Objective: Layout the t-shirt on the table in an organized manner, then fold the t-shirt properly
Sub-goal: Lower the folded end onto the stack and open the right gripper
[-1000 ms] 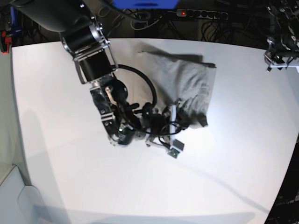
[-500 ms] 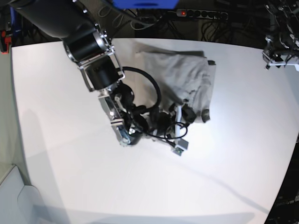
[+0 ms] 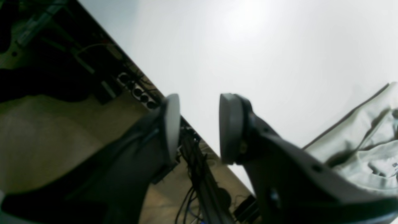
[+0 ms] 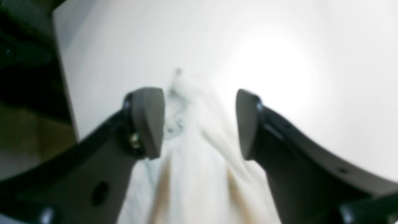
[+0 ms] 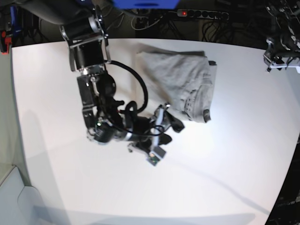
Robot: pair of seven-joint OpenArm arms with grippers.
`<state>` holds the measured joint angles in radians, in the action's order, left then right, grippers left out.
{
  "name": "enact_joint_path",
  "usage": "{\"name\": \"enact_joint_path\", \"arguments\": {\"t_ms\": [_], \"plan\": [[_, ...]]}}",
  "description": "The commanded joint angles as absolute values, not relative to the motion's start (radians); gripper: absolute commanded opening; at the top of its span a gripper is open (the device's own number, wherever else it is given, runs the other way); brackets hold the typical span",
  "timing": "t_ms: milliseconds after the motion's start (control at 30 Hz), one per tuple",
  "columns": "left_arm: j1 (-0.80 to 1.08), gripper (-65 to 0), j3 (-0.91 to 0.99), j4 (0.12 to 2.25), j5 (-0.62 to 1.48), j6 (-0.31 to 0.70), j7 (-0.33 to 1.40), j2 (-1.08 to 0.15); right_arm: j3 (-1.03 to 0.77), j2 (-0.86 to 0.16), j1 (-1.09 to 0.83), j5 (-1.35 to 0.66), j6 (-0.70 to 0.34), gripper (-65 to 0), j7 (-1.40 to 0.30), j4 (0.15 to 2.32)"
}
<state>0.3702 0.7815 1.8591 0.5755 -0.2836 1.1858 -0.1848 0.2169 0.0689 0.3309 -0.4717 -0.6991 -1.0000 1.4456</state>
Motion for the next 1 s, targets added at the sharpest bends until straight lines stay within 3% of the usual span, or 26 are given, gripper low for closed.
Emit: {"name": "enact_joint_path", "arguments": {"t_ms": [0,133,467,733,967], "plan": [[0.366,-44.6,0.786,1.879,0.579,-0.274,1.179,-0.200,0.191,0.068,0.334,-0.498,-0.698,-41.0,-0.993,1.494],[0.352,-44.6,0.783,1.877,0.579,-0.274,1.179,-0.200,0.044,0.051,0.226,-0.498,-0.698,-65.0,-1.059,1.580],[0.332,-44.6,0.702,1.880,0.579,-0.274,1.179,-0.200,-0.030,0.050,0.024,-0.674,-0.698,-65.0,-1.089,1.684],[0.355,-44.6,0.708,1.880,0.579,-0.274,1.179,-0.186,-0.024,0.051,0.125,-0.671,-0.698,-65.0,-1.056,1.409],[0.378,-44.6,0.708,1.880,0.579,-0.274,1.179,-0.180,0.145,0.035,0.194,-0.670,-0.698,-65.0,-0.918,1.259]]}}
